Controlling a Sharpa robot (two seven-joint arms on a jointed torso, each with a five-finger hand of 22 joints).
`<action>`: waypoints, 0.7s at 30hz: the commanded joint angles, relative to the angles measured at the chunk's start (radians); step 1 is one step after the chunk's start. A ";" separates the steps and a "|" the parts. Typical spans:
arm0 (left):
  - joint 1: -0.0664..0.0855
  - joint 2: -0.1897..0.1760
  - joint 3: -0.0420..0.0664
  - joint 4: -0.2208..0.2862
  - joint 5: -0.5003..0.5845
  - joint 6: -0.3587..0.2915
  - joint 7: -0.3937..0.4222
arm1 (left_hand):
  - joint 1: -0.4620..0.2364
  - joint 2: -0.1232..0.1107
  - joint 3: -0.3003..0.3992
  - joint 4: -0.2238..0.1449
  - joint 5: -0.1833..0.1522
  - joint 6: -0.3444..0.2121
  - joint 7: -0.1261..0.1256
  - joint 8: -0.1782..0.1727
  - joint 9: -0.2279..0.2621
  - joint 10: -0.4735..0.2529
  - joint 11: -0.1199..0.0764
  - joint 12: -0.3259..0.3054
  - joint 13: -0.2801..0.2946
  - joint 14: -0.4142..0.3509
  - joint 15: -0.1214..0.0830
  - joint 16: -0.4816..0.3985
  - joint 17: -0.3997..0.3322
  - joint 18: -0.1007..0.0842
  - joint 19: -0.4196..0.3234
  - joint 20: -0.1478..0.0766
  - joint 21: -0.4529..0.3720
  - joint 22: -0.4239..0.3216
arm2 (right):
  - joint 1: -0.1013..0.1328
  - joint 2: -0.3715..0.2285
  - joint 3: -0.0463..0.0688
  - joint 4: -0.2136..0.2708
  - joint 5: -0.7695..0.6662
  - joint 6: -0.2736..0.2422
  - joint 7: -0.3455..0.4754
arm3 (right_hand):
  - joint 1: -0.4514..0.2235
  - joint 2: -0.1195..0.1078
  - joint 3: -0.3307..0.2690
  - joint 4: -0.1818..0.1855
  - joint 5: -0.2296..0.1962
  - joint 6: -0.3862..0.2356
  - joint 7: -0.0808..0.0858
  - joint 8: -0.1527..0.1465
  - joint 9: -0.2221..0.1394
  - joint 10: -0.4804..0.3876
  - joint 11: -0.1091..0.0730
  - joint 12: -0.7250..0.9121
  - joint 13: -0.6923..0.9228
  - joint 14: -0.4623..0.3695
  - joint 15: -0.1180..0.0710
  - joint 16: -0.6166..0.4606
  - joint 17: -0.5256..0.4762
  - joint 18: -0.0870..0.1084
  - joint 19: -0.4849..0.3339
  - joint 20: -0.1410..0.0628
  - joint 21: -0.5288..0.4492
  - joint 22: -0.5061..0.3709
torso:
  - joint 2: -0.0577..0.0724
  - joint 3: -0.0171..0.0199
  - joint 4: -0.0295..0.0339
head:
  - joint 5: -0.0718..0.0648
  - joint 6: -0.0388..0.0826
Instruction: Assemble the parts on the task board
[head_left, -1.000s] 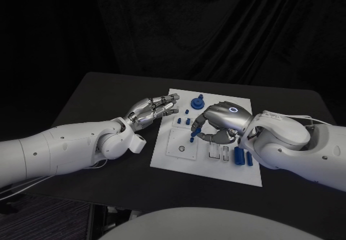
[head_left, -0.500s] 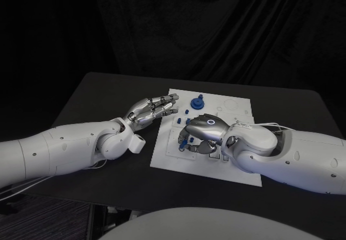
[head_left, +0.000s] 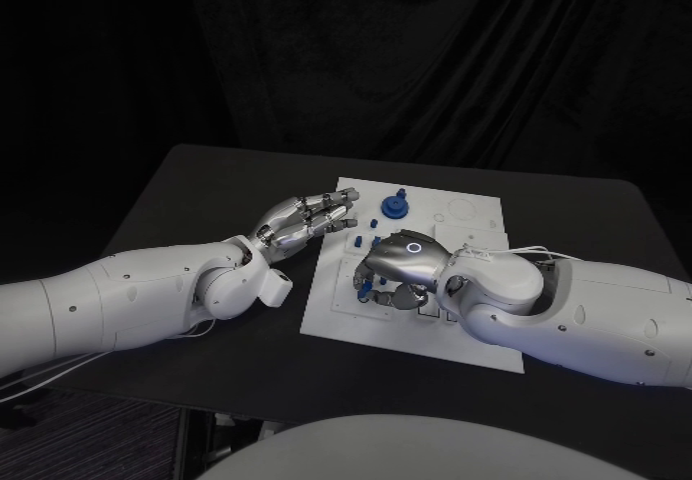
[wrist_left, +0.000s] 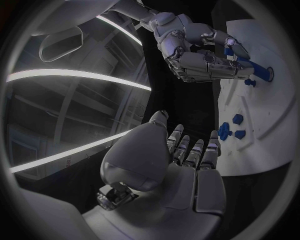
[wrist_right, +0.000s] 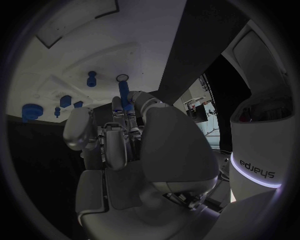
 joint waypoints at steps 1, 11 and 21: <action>-0.002 0.002 0.001 -0.001 0.002 0.015 0.011 | 0.000 0.007 0.002 -0.004 -0.006 0.005 -0.001 0.003 0.001 -0.003 0.003 0.002 0.000 -0.008 0.002 0.002 -0.001 -0.015 -0.006 0.003 -0.003 0.001 | -0.004 0.005 0.001 -0.006 -0.051 0.006 -0.001 | 0.003 0.005 0.000 -0.007 0.006 0.011 0.007 0.006 0.020 0.009 0.000 -0.004 0.002 0.035 0.007 0.005 0.074 -0.002 0.003 0.007 0.002 0.151 | -0.002 -0.0010 -0.0019 | 0.002 0.000; -0.002 0.005 0.001 -0.003 0.002 0.018 0.009 | 0.000 0.007 0.002 -0.004 -0.006 0.005 -0.001 0.003 0.001 -0.003 0.003 0.002 0.000 -0.008 0.002 0.002 -0.001 -0.015 -0.006 0.003 -0.003 0.001 | -0.010 0.003 0.001 -0.013 -0.060 0.020 0.000 | 0.004 0.004 0.000 -0.008 0.006 0.013 0.007 0.007 0.021 0.012 -0.001 -0.003 0.003 0.035 0.007 0.004 0.072 -0.001 0.002 0.007 0.000 0.151 | -0.002 0.0000 -0.0027 | 0.010 0.000; -0.003 0.008 0.001 -0.007 0.002 0.018 0.009 | 0.000 0.007 0.002 -0.004 -0.006 0.005 -0.001 0.003 0.001 -0.003 0.003 0.002 0.000 -0.008 0.002 0.002 -0.001 -0.015 -0.006 0.003 -0.003 0.001 | -0.012 0.001 0.001 -0.016 -0.061 0.033 0.002 | 0.004 0.004 0.000 -0.009 0.006 0.013 0.006 0.006 0.021 0.012 -0.002 -0.004 0.003 0.034 0.006 0.003 0.070 -0.001 0.002 0.007 0.000 0.151 | -0.001 0.0001 -0.0029 | 0.009 0.000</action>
